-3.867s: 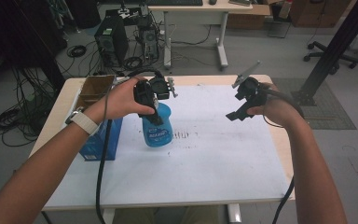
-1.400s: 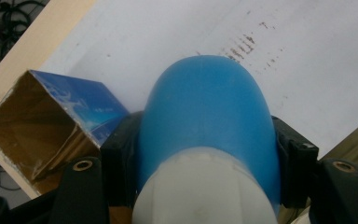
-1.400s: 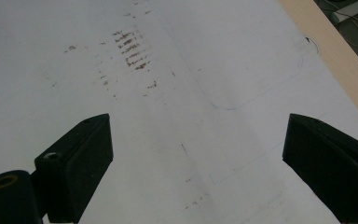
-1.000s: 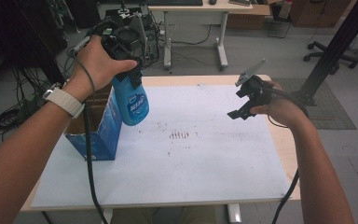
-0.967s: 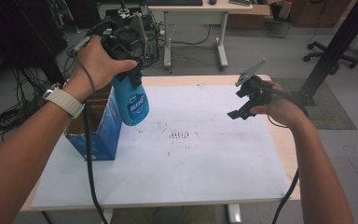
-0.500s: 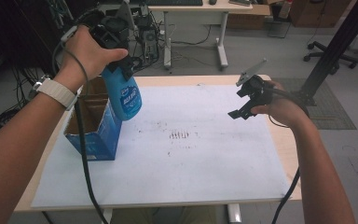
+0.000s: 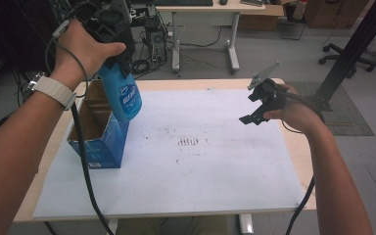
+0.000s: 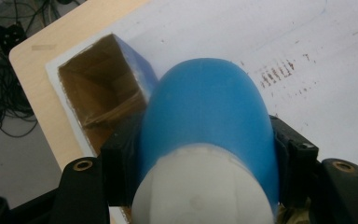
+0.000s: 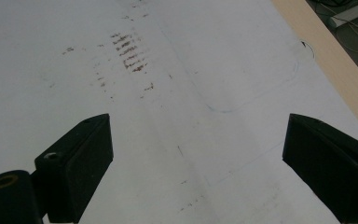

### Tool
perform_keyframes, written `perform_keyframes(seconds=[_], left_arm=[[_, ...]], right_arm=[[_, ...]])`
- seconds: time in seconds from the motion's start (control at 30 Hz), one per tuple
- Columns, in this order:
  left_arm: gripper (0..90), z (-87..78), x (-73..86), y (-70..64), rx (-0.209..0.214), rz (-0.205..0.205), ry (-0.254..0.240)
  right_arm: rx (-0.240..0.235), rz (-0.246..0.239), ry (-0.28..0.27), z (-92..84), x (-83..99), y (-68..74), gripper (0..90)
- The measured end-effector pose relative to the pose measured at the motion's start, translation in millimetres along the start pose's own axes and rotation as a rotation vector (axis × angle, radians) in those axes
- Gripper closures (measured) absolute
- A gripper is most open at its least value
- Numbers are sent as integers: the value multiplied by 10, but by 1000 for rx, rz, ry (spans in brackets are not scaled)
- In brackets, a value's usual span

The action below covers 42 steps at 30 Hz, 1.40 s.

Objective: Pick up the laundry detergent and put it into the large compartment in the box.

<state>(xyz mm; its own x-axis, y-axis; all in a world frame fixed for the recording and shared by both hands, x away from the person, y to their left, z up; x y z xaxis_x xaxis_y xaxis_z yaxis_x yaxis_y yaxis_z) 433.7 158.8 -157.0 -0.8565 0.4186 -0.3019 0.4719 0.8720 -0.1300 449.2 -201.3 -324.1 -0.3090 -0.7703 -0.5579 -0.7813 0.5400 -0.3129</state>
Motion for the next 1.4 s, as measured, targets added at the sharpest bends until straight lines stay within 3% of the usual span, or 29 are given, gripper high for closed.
perform_keyframes(seconds=[0.57,1.4], left_arm=[[378,-178,65,276,-43,-112,-26],[378,-246,252,657,-106,-222,-44]], right_arm=[[-3,-3,3,26,-8,-2,86],[-5,-2,4,41,-29,4,86]])
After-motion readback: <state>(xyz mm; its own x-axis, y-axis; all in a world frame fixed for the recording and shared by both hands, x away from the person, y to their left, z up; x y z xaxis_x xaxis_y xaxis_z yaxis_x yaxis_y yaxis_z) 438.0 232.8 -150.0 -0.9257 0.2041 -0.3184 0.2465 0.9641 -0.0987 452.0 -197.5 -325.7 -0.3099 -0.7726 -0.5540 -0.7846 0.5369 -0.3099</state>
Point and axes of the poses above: each handheld gripper's, and its own axes: z roughly forward along the jaws, x roughly out of its underside, y roughly to its left, the point moved 7 cm from there along z, roughly forward along the jaws, and after that the axes turned 15 degrees about x, right-handed, at the moved point
